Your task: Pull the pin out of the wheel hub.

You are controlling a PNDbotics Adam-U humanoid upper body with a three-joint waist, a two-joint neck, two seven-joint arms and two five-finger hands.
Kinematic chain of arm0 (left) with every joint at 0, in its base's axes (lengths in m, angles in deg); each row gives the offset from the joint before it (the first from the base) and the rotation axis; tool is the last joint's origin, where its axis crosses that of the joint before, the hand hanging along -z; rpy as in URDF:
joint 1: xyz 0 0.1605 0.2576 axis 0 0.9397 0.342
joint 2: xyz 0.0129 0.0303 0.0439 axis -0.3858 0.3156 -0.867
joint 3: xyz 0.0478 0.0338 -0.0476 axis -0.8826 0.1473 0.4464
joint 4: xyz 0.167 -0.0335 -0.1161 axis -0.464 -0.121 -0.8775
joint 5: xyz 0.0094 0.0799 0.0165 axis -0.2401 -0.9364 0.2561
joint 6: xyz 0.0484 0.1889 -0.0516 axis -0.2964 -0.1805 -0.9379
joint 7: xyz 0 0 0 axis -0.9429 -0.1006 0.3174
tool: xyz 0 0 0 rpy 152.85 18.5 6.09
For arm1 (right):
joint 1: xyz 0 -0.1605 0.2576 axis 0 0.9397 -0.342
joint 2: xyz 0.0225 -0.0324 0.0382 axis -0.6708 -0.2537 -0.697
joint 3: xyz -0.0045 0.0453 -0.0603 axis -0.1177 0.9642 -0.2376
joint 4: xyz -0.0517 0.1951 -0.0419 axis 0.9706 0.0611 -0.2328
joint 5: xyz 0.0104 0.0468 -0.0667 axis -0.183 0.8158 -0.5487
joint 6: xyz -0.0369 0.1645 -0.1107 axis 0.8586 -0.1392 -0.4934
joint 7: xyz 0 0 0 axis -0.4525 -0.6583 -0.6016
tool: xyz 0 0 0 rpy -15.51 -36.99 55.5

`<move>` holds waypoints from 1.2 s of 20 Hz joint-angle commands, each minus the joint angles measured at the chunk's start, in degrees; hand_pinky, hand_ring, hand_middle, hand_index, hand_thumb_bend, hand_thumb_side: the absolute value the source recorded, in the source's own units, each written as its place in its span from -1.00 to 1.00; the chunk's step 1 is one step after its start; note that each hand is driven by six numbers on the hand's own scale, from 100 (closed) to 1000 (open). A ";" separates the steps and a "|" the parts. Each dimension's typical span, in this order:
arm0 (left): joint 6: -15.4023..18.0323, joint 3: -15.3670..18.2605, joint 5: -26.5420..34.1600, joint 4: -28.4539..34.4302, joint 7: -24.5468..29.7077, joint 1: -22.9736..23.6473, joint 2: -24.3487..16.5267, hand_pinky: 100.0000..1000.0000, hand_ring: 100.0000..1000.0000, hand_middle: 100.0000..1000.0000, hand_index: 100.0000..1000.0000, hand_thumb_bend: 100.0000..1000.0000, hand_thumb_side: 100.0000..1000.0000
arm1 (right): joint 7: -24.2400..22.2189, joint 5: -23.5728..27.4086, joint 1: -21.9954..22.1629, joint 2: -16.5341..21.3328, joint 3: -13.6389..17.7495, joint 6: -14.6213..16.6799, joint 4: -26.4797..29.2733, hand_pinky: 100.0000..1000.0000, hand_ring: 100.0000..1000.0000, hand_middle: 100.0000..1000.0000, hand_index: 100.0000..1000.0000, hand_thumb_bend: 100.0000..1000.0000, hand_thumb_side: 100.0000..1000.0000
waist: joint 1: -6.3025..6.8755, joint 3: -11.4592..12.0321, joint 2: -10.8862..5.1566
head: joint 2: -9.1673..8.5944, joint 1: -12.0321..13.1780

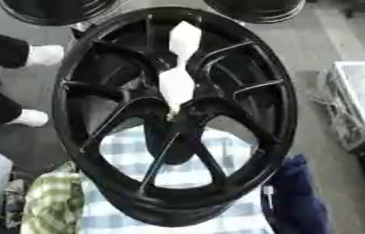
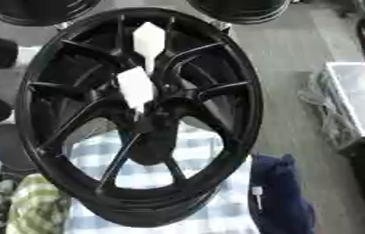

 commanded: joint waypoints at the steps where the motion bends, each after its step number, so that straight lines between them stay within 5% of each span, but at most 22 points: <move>1: 0.13 0.39 -0.01 0.77 -0.14 -0.80 -0.96 0.53 0.36 0.24 0.31 -1.00 0.60 | 0.01 0.17 -0.73 0.74 0.81 -0.26 0.94 0.75 0.37 0.38 0.66 -1.00 -0.62 | 0.27 0.00 -0.74 | -0.09 0.03; 12: 0.14 0.45 -0.02 0.73 -0.24 -0.79 -1.08 0.53 0.35 0.24 0.31 -1.00 0.60 | -2.22 -1.50 -0.40 1.11 -0.94 0.08 1.87 0.73 0.38 0.40 0.68 -1.00 -0.61 | 0.27 -0.17 -0.74 | -0.09 0.18; 24: 0.11 0.48 -0.17 0.58 -0.26 -0.45 -1.63 0.53 0.35 0.24 0.31 -1.00 0.60 | -25.66 -19.27 -2.67 2.16 -11.77 8.49 3.03 0.66 0.45 0.45 0.70 -0.59 -0.39 | -0.32 -0.54 -1.49 | -0.09 0.47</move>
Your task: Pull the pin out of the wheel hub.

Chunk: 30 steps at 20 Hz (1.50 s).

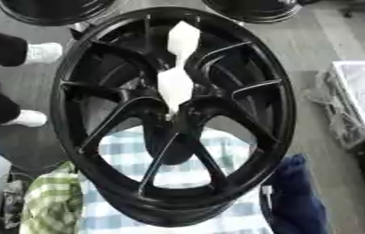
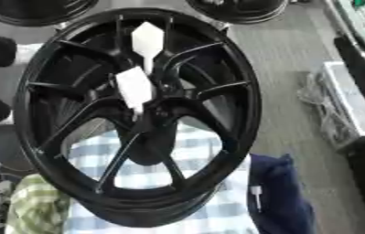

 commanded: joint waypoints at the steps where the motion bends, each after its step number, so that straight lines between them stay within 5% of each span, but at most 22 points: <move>1: 0.04 0.49 -0.19 0.60 -0.21 -0.40 -1.67 0.53 0.35 0.24 0.31 -1.00 0.60 | -5.01 -3.28 -1.75 1.36 -2.00 2.06 -0.69 0.66 0.44 0.44 0.70 -0.56 -0.36 | 0.07 -0.18 -1.49 | -0.09 0.29; 8: 0.02 0.56 -0.21 0.53 -0.28 -0.22 -1.94 0.53 0.35 0.24 0.31 -1.00 0.61 | -9.64 -8.21 -2.78 0.22 -5.73 3.66 -3.10 0.63 0.42 0.44 0.70 -0.46 -0.34 | -0.18 -0.37 -1.37 | -0.09 0.86; 30: -0.02 0.59 -0.25 0.60 -0.31 -0.53 -1.83 0.54 0.35 0.23 0.31 -1.00 0.61 | -10.37 -9.52 -3.67 -2.62 -8.19 1.54 -2.74 0.62 0.43 0.43 0.70 -0.42 -0.37 | -0.06 -0.23 -0.94 | -0.09 1.19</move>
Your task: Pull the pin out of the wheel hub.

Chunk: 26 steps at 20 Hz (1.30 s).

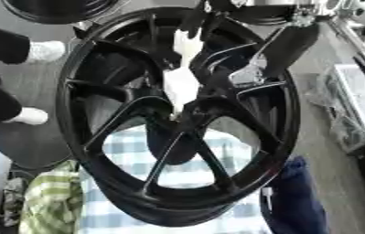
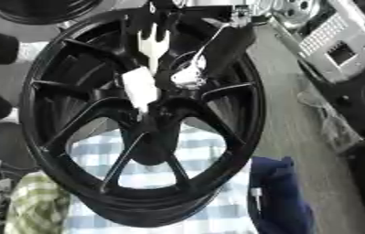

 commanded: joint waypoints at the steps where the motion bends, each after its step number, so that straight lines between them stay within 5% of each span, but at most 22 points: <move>1: 0.06 0.60 -0.19 0.90 -0.23 -0.71 -1.35 0.54 0.35 0.23 0.31 -1.00 0.61 | -0.38 -0.66 -1.12 0.36 0.20 -0.18 0.67 0.62 0.43 0.44 0.70 -0.42 -0.37 | 0.25 0.07 -0.91 | -0.09 0.18; 26: 0.02 0.75 -0.23 1.07 -0.56 -0.71 -1.23 0.54 0.35 0.22 0.30 -1.00 0.61 | -1.72 -3.11 -0.43 -2.95 -1.05 1.67 -3.66 0.63 0.44 0.44 0.70 -0.46 -0.36 | 0.18 0.26 -0.77 | -0.09 -0.04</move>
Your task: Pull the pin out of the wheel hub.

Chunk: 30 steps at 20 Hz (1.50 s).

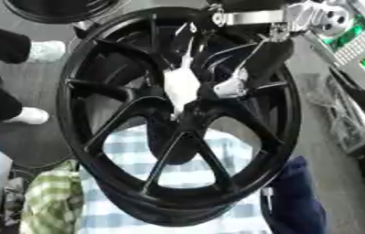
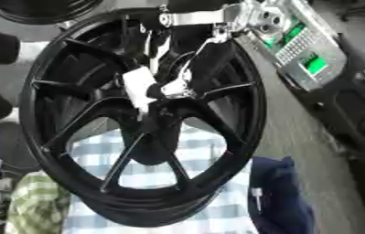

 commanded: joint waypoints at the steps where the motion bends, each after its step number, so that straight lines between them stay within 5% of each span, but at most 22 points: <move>1: 0.04 0.42 0.01 1.06 -0.25 -0.70 -1.22 0.55 0.35 0.22 0.30 -1.00 0.61 | -0.06 -0.45 -0.67 0.54 0.38 0.15 0.01 0.63 0.44 0.44 0.70 -0.46 -0.36 | 0.16 0.02 -0.75 | -0.09 -0.02; 30: 0.03 0.46 0.22 0.97 -0.31 -0.98 -1.40 0.55 0.35 0.21 0.30 -1.00 0.62 | -0.75 -1.43 0.48 -0.23 0.08 1.29 -1.14 0.65 0.48 0.46 0.69 -0.46 -0.35 | -0.03 0.96 0.44 | -0.09 -0.48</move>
